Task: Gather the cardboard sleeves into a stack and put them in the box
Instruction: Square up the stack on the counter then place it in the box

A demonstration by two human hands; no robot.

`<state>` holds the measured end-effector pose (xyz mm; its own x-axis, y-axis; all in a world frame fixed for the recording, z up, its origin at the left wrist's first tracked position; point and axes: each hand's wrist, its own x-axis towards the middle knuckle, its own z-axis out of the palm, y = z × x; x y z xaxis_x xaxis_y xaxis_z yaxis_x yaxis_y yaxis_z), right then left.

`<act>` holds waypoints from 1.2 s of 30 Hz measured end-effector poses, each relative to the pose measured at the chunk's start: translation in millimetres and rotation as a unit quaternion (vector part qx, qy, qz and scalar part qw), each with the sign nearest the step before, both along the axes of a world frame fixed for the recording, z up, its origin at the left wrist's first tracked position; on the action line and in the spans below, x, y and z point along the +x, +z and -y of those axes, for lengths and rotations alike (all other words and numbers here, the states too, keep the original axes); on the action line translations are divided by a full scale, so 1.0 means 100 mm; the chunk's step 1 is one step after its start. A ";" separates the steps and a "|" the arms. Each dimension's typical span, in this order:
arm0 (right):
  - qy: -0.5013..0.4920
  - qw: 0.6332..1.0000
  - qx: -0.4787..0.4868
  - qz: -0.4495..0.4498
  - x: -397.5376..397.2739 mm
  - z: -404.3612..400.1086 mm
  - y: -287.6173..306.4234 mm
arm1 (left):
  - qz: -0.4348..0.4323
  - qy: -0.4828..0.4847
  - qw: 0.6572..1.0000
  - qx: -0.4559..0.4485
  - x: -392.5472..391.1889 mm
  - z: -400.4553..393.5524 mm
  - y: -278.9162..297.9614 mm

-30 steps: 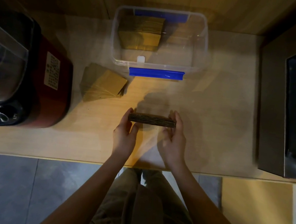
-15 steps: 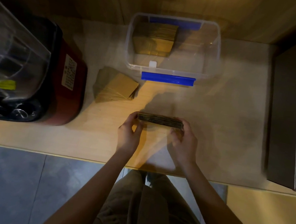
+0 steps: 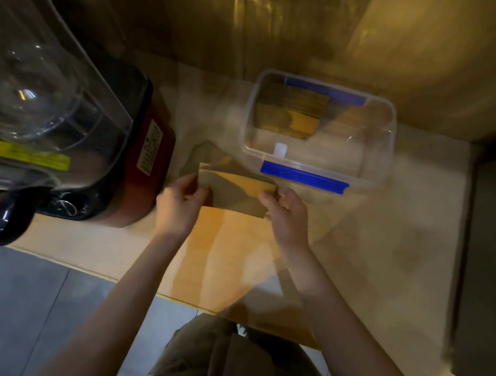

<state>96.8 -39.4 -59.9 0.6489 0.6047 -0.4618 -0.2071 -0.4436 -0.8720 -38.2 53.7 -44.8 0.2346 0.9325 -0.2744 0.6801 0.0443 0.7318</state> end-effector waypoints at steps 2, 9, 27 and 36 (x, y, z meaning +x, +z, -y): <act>0.007 1.000 -0.004 0.027 -0.03 -0.18 -0.01 | -0.014 0.011 1.000 0.013 0.04 -0.11 0.01; 0.001 0.996 -0.045 0.073 -0.13 -0.52 -0.09 | -0.069 0.023 0.997 -0.033 0.12 -0.42 -0.14; -0.062 0.997 -0.051 0.007 -0.18 -0.59 -0.30 | -0.111 0.043 0.977 -0.176 0.16 -0.51 -0.22; -0.027 0.992 -0.010 -0.120 -0.14 -0.67 -0.19 | -0.167 0.019 0.963 -0.210 0.25 -0.59 -0.22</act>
<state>82.8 27.4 -78.6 0.5490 0.5619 -0.6188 -0.4322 -0.4429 -0.7856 -13.0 112.6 -66.7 0.0355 0.7287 -0.6839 0.8666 0.3184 0.3842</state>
